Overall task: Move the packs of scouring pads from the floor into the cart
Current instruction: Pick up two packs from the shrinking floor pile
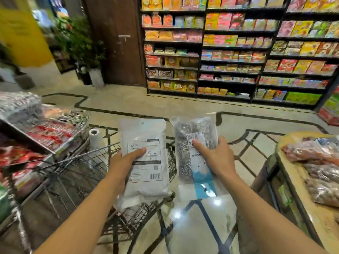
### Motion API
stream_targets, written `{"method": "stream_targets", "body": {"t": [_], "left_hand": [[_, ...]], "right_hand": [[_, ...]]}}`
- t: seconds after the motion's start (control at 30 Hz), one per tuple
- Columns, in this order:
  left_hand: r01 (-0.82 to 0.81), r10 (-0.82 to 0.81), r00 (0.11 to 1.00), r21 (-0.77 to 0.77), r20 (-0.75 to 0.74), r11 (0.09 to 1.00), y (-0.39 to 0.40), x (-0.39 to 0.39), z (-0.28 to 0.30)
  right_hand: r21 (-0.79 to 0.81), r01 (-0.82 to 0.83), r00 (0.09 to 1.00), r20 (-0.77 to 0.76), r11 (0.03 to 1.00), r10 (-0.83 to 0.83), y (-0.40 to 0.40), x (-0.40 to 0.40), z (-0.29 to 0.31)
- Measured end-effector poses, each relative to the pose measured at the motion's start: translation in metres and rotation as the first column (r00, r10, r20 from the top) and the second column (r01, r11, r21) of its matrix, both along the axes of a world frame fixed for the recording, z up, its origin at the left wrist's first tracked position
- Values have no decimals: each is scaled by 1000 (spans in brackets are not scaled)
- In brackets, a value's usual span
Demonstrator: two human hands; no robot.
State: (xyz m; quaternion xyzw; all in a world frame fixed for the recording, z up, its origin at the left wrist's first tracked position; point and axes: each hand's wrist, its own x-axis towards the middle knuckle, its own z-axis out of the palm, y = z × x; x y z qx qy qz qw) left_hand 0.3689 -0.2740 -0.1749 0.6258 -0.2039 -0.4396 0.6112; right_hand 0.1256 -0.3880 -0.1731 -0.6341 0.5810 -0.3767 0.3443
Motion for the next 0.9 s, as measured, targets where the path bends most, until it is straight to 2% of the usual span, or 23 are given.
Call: {"method": "stream_targets", "body": {"t": [0.27,0.5,0.77,0.9], "left_hand": [[-205,204,978,41,32,978,-39,97,-40],[-306,311,947,73,-81,949,-79,183,-102],[-474,502,841,172,-203,863,-95,243,-179],[-517,583,773,285,-248,807,-87,248,-223]], "right_hand": [[68,-213,974,-64,975,217,-86,111,-35],[155,-310,935,-130,938,330,-150,219,-83],[320,-454,846,-136,831,515,-186,323,-141],[429,-488,776,-185,760,603,-191,348,-190]]}}
